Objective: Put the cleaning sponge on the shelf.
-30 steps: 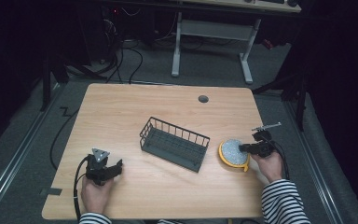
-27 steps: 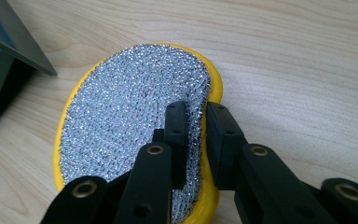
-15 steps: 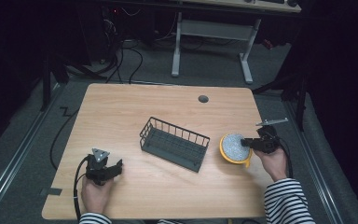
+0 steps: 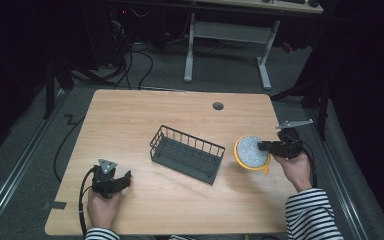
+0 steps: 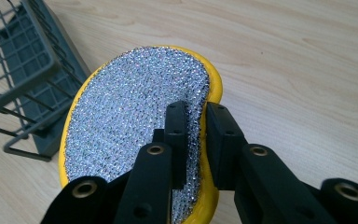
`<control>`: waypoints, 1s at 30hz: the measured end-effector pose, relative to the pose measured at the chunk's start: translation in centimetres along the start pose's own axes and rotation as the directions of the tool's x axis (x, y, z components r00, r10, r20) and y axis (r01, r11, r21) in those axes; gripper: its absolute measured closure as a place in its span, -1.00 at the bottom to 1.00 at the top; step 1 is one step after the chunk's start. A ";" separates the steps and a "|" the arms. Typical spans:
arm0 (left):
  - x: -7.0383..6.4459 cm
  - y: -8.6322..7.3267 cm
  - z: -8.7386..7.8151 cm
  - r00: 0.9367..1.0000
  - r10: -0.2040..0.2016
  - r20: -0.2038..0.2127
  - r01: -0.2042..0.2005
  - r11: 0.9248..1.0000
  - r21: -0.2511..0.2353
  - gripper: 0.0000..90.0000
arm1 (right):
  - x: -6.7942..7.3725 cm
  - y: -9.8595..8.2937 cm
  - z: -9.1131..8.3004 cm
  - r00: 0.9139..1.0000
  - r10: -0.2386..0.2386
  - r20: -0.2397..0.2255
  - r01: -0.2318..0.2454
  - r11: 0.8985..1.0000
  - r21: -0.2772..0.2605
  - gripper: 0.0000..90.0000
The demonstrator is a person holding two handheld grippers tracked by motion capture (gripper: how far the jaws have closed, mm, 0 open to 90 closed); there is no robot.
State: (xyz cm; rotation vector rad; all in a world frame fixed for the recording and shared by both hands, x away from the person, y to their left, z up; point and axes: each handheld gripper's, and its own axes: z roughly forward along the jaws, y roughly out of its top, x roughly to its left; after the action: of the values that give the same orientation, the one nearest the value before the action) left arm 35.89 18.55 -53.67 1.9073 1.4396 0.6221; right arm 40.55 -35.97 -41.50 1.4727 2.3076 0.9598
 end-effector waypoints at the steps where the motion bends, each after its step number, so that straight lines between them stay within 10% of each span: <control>1: 0.0 0.0 0.0 1.000 0.000 0.000 0.000 1.000 0.000 -0.34 | 0.1 0.2 -0.3 1.000 -0.002 -0.002 0.002 1.000 -0.013 0.78; 30: 0.0 0.0 0.0 1.000 0.000 0.000 0.000 1.000 0.000 -0.34 | 5.2 8.0 -1.1 0.991 -0.128 -0.028 0.126 0.990 -0.065 0.77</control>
State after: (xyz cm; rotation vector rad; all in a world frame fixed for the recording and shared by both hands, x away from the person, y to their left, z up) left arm 35.90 18.55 -53.67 1.9070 1.4402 0.6221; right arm 43.32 -29.66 -34.85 1.2784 2.3385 1.0176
